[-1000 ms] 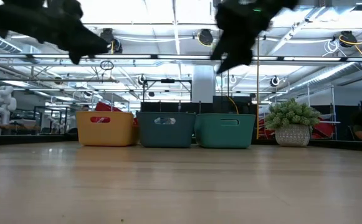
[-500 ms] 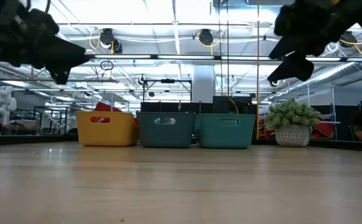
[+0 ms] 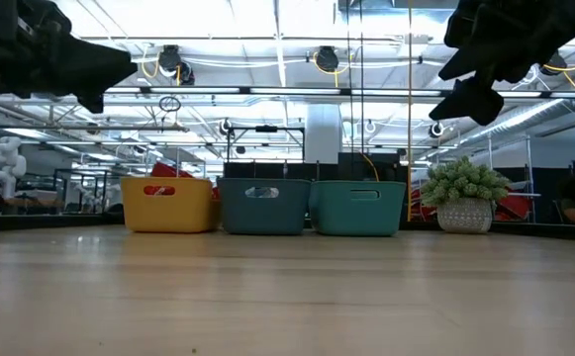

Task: Sort candy
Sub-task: Return to Home Position

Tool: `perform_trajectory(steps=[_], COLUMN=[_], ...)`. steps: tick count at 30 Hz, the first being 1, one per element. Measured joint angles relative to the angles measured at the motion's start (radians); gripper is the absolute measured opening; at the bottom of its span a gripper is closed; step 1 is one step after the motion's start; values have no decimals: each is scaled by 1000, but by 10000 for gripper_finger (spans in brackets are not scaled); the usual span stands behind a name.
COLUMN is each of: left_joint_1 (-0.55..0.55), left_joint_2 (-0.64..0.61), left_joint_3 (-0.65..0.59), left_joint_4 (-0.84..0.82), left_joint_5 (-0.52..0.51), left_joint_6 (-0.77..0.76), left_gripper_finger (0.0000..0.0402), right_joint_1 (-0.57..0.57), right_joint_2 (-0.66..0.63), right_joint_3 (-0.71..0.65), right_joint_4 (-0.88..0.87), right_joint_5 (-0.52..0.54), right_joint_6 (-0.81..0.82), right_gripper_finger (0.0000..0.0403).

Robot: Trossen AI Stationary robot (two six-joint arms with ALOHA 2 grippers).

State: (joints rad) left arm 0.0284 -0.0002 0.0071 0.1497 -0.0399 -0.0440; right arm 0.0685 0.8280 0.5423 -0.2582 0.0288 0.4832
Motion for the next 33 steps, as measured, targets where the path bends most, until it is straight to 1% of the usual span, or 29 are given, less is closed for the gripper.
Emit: perform_trajectory(steps=[5,8,12,16,19,22,25,28,33], left_joint_1=[0,0,0,0,0,0,0,0,0], left_joint_2=[4,4,4,4,4,4,4,4,4], left_joint_3=[0,-1,-1,-1,-1,-1,-1,-1,-2], left_joint_4=[-17,-27,-32,-32,-32,-32,-32,-32,-31], left_joint_5=[1,2,3,4,4,5,5,5,5], left_joint_6=[-1,-2,-2,-2,-2,-2,-2,-1,-1], left_gripper_finger=[118,118,118,118,118,118,118,118,118], right_joint_1=[2,2,1,1,5,23,39,52,52], right_joint_2=[6,3,-13,-64,-118,-187,-272,-365,-542], right_joint_3=[-3,-59,-202,-347,-427,-486,-529,-529,-528], right_joint_4=[2,59,260,483,583,645,641,558,424], right_joint_5=[-1,-2,-10,-1,19,23,68,123,127], right_joint_6=[-58,-49,-31,-19,-13,-24,-28,-74,-137], right_gripper_finger=[320,320,320,320,320,320,320,320,320])
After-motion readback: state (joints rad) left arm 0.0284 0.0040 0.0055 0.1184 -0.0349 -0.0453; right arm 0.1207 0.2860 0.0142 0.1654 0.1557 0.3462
